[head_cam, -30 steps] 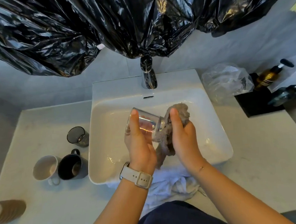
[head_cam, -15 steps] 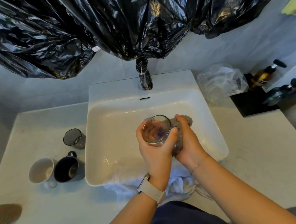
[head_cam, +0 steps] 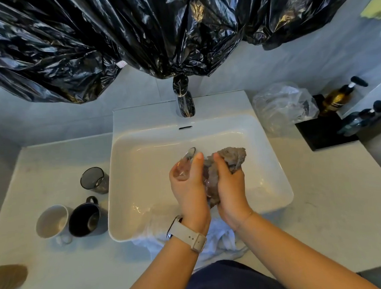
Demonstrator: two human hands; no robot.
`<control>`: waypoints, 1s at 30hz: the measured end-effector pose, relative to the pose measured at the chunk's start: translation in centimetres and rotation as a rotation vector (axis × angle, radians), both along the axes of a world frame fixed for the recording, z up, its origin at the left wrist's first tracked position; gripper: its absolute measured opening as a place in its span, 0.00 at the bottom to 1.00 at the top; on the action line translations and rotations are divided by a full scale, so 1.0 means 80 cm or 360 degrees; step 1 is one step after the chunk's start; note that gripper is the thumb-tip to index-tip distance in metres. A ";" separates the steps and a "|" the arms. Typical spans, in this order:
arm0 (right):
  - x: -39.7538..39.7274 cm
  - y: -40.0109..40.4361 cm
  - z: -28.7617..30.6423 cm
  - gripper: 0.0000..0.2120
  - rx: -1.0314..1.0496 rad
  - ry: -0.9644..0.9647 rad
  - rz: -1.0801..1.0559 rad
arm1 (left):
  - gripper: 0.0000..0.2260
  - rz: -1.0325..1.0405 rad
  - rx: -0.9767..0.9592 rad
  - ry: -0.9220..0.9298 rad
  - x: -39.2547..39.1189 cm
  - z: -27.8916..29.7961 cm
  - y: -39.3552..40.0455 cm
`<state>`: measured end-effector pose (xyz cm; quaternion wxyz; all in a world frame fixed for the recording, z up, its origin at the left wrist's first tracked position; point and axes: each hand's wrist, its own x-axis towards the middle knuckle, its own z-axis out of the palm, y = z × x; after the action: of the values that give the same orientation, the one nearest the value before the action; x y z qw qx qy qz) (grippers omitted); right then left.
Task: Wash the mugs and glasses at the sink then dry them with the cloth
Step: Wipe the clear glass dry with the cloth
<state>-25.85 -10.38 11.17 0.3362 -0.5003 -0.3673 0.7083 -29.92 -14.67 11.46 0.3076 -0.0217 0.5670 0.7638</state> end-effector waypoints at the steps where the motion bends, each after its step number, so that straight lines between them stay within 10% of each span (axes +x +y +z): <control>1: 0.000 0.010 0.001 0.16 -0.0248 0.0089 0.0050 | 0.24 0.0014 -0.0045 0.0117 0.002 -0.002 -0.002; 8: 0.005 0.038 0.009 0.14 -0.0789 0.0608 0.0297 | 0.37 -0.0655 0.0089 0.0639 -0.016 -0.013 -0.014; 14: 0.031 0.054 0.010 0.17 0.0020 0.0107 0.0496 | 0.36 -0.0746 -0.0122 0.0875 -0.050 -0.011 -0.031; 22: 0.065 0.112 0.064 0.09 0.0770 -0.0371 0.1878 | 0.32 -0.1462 -0.0306 0.1349 -0.076 0.013 -0.041; 30: 0.057 0.081 0.035 0.14 0.1470 -0.1062 0.1468 | 0.33 -0.1502 -0.0466 0.1672 -0.066 0.016 -0.028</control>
<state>-21.26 -3.91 13.97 0.0509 -0.2912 -0.8846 0.3607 -35.23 -16.92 12.73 0.2855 0.5546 0.6857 0.3752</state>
